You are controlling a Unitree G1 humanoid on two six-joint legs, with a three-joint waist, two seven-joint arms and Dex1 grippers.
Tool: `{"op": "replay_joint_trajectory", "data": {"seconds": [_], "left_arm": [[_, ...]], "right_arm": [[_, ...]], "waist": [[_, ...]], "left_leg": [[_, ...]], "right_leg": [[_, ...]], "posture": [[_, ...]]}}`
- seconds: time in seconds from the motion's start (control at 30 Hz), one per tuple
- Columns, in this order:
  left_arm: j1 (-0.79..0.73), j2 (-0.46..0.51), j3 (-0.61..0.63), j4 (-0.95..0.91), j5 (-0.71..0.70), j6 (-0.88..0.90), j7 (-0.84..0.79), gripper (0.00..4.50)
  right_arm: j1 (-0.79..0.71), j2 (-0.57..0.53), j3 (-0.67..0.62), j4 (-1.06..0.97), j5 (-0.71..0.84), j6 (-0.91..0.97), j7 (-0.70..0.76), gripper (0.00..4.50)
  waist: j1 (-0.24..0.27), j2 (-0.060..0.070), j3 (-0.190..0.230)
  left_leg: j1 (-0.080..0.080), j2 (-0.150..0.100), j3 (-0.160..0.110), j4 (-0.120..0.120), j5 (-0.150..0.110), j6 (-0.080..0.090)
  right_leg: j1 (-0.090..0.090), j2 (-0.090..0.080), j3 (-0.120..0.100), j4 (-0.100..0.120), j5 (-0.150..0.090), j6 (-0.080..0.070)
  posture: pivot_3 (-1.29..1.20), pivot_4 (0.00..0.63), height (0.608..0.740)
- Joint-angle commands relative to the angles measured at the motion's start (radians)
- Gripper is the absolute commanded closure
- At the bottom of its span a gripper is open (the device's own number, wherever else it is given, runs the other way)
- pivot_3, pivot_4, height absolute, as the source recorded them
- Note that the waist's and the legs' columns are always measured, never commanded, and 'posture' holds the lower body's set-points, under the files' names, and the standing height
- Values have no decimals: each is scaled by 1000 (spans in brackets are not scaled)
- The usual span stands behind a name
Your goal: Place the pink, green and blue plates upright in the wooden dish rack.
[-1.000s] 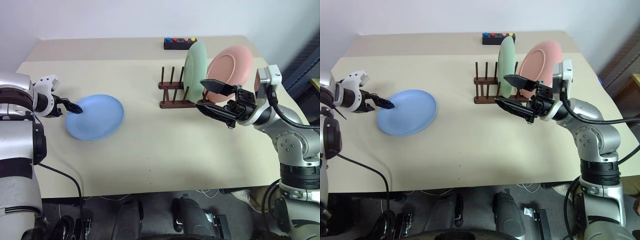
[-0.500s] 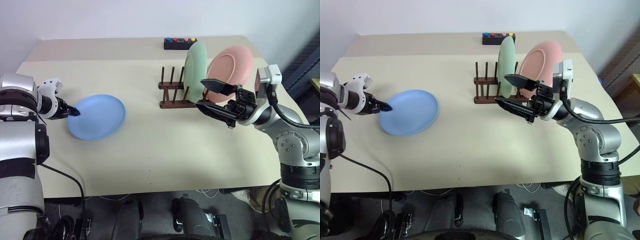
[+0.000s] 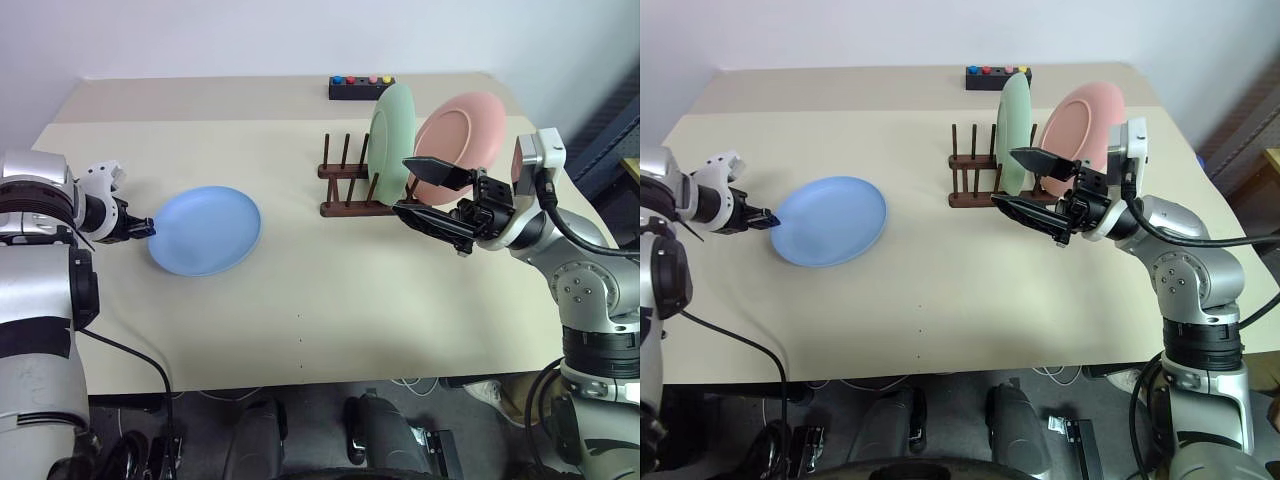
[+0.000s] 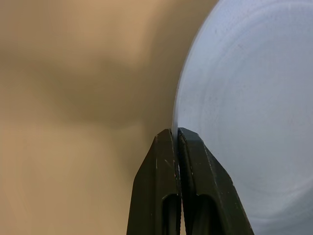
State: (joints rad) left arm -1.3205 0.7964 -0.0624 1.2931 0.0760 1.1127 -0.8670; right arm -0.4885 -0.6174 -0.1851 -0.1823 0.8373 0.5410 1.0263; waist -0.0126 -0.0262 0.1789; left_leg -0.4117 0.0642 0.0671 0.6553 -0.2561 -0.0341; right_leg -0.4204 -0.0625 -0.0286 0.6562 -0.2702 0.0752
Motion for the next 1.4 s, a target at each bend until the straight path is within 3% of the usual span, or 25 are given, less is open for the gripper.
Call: {"op": "replay_joint_trajectory", "data": {"seconds": [0.03,0.6,0.9,1.4], "left_arm": [[-4,17,12,-13,-6,17,-1,4439],[26,50,47,-180,-83,77,-76,4439],[204,74,203,-454,-215,-14,-39,4439],[382,32,399,-728,-445,65,19,4439]], "right_arm": [[-9,-13,-33,-14,10,-6,-1,0],[-10,-3,-28,0,-4,-24,5,0],[-12,8,-32,0,-1,-69,37,0],[7,-2,-24,5,-33,-99,64,0]], "waist": [[0,0,0],[-4,0,0],[-1,0,0],[-1,0,0]], "left_leg": [[0,0,0,0,0,0],[0,0,0,2,0,0],[-1,1,0,5,0,0],[-2,1,0,7,0,0]], "right_leg": [[0,0,0,0,0,0],[0,0,0,2,0,0],[-2,0,1,6,0,0],[-2,0,1,7,0,0]], "posture": [[0,150,740],[0,150,740],[0,150,740],[0,150,740]]}}
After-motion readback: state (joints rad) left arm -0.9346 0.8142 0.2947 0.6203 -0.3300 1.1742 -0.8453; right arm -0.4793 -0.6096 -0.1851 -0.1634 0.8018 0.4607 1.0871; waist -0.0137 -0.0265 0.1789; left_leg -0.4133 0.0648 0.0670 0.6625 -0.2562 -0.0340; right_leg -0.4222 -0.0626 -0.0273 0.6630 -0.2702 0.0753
